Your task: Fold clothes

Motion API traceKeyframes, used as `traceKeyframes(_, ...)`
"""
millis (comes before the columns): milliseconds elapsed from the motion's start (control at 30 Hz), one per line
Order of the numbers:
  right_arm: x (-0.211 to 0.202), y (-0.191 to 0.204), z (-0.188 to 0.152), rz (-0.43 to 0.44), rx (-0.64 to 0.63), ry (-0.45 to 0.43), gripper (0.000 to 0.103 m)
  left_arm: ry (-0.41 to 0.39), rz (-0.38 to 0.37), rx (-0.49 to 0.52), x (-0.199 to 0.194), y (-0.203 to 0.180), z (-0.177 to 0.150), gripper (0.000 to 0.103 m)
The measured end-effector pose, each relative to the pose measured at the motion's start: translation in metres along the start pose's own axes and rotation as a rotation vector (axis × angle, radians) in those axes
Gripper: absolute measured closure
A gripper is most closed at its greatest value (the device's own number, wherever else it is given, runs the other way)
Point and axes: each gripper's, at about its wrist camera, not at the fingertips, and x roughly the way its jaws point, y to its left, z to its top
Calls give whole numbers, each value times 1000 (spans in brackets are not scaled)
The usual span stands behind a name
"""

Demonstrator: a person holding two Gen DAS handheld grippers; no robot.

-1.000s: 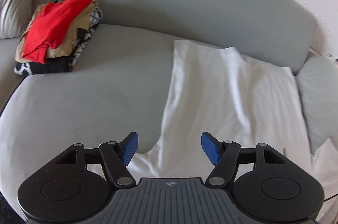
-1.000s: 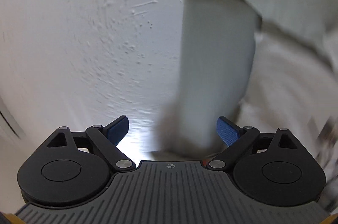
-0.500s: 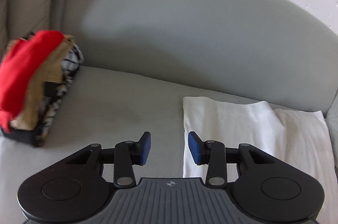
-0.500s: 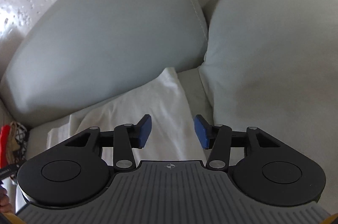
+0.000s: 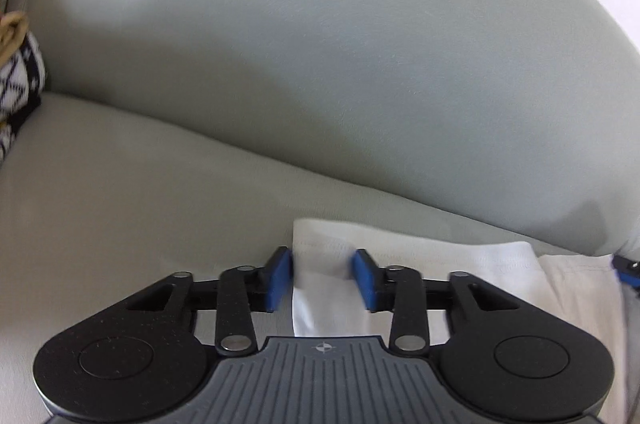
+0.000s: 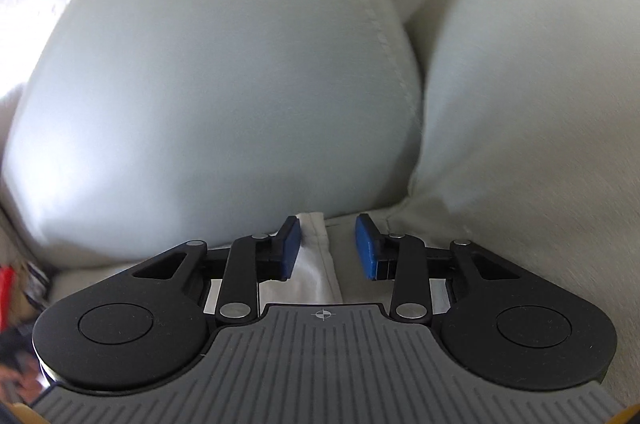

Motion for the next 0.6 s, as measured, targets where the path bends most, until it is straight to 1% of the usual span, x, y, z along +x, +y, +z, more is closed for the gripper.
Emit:
traceKeyframes(33, 0, 8, -3, -24, -46, -15, 99, -20, 18, 17, -2, -4, 0, 99)
traceKeyframes(67, -1, 15, -7, -45, -89, -34, 101, -42, 35, 31, -4, -7, -1, 100)
traceKeyframes(100, -5, 22, -10, -81, -120, -76, 102, -74, 59, 43, -8, -10, -4, 100)
traceKeyframes(167, -15, 31, -15, -181, -151, -191, 103, -135, 115, 71, -15, -13, -8, 100)
traceKeyframes(200, -16, 30, -15, -219, -139, -220, 103, -163, 147, 88, -18, -14, -10, 100)
traceKeyframes(233, -14, 27, -14, -242, -119, -229, 103, -191, 179, 105, -20, -15, -12, 100)
traceKeyframes(267, -13, 24, -13, -265, -98, -238, 103, -190, 198, 113, -18, -15, -14, 100)
traceKeyframes(300, -10, 19, -11, -248, -65, -222, 103, -178, 213, 119, -14, -14, -16, 100)
traceKeyframes(367, -5, 7, -6, -127, 40, -158, 102, -161, 236, 132, -6, -13, -21, 100)
traceKeyframes(400, -5, 3, -5, -61, 87, -141, 96, -162, 239, 137, -5, -14, -25, 100)
traceKeyframes(433, -5, 0, -4, 7, 124, -121, 92, -165, 241, 143, -4, -16, -29, 100)
traceKeyframes(500, -1, -2, -2, 124, 174, -75, 68, -163, 231, 132, -2, -13, -28, 100)
traceKeyframes(533, 4, 2, -1, 144, 168, -48, 67, -161, 225, 125, -1, -11, -27, 100)
traceKeyframes(600, 15, 14, 0, 147, 123, 12, 67, -151, 213, 107, -1, -6, -24, 100)
